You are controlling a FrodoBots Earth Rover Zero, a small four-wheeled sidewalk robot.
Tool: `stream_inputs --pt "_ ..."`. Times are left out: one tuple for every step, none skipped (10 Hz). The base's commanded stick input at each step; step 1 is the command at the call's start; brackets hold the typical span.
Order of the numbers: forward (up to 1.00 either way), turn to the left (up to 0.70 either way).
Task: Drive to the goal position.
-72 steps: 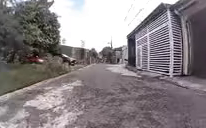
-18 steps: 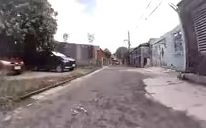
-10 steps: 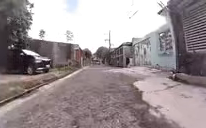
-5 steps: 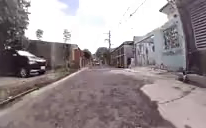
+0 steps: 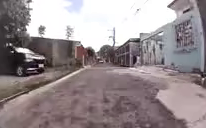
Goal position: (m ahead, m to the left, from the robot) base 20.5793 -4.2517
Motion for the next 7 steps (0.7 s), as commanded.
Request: stream_inputs --pt "1.0 0.0" --pt "1.0 0.0" --pt "1.0 0.0" --pt "1.0 0.0" --pt "1.0 0.0" --pt "1.0 0.0" --pt "1.0 0.0"
